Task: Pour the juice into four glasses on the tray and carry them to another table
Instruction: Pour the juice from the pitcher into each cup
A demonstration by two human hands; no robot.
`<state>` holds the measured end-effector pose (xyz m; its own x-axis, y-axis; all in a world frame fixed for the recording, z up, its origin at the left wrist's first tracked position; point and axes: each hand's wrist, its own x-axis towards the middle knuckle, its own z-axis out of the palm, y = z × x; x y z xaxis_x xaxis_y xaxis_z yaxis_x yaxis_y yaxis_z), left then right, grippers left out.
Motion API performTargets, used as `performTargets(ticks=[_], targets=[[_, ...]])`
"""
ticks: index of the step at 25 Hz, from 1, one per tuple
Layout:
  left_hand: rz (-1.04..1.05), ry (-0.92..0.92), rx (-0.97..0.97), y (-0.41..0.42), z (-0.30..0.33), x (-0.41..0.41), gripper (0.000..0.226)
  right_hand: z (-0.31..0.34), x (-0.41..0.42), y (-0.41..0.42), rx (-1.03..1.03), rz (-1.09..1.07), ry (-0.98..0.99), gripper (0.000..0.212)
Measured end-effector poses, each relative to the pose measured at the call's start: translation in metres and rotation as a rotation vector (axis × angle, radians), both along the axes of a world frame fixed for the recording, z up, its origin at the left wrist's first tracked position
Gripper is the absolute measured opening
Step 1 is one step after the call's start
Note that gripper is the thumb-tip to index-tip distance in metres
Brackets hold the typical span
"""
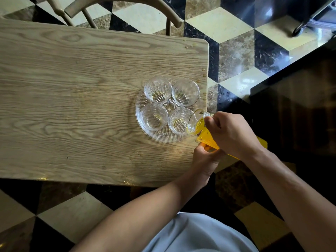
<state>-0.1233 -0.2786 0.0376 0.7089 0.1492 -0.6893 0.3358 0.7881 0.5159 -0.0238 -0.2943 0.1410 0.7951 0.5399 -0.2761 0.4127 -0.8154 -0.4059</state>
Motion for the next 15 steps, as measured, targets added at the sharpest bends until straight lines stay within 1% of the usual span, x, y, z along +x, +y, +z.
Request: performTargets(ticks=[8, 10, 13, 15], targets=[[0.024, -0.009, -0.065, -0.0008, 0.0074, 0.0015, 0.061, 0.0000, 0.0013, 0.0039, -0.078, 0.011, -0.008, 0.051], [0.021, -0.003, -0.074, -0.0006, 0.0077, 0.0010, 0.056, 0.0005, 0.0016, 0.0054, -0.086, 0.014, -0.011, 0.051], [0.020, 0.000, -0.088, 0.0002, 0.0056, 0.0001, 0.039, 0.0009, 0.0014, 0.0062, -0.092, 0.018, -0.016, 0.051], [0.011, 0.005, -0.087, -0.0003, 0.0053, -0.0001, 0.037, 0.0011, 0.0014, 0.0063, -0.095, 0.019, -0.017, 0.051]])
